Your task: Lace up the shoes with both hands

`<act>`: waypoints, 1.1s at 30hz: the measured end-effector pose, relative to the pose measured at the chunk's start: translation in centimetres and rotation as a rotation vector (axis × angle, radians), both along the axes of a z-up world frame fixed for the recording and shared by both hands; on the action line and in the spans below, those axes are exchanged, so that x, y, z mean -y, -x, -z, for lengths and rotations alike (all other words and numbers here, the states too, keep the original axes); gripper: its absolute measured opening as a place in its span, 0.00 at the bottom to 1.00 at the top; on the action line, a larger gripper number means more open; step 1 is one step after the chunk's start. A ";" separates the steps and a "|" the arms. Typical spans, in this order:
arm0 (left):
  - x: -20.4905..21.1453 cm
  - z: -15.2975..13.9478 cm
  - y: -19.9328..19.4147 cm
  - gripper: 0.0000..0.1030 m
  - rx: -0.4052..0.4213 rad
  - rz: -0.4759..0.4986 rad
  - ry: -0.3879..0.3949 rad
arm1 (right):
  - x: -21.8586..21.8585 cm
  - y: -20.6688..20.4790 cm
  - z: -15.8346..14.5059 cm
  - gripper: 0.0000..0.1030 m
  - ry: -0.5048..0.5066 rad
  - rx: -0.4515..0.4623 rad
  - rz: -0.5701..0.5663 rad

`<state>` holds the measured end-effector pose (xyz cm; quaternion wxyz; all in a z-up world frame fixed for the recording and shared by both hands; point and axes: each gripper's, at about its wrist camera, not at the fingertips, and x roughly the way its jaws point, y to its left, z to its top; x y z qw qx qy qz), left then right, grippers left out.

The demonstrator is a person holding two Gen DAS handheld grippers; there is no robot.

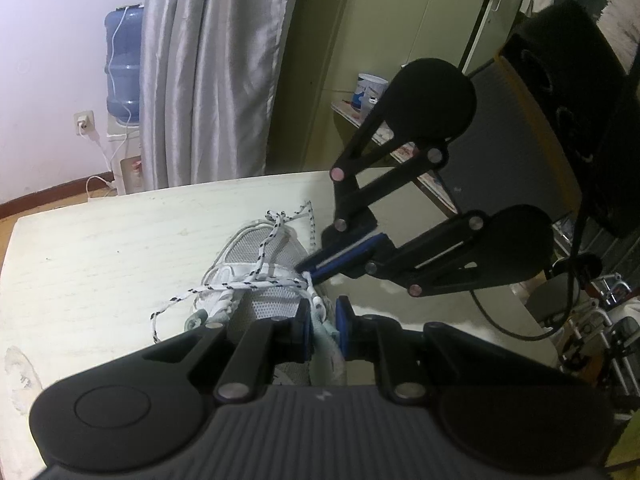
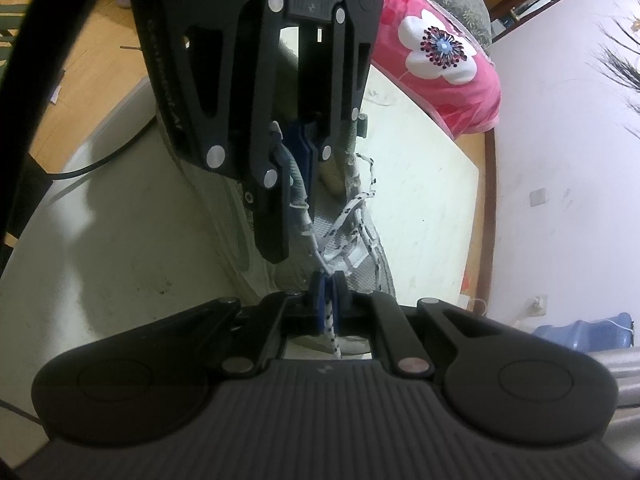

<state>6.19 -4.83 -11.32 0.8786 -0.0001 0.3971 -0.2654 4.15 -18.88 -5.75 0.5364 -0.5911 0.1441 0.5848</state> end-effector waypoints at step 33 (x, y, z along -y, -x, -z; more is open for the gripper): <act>0.4 -0.3 2.0 0.13 -0.002 -0.006 0.018 | 0.0 -2.8 0.3 0.03 -0.005 -0.164 0.142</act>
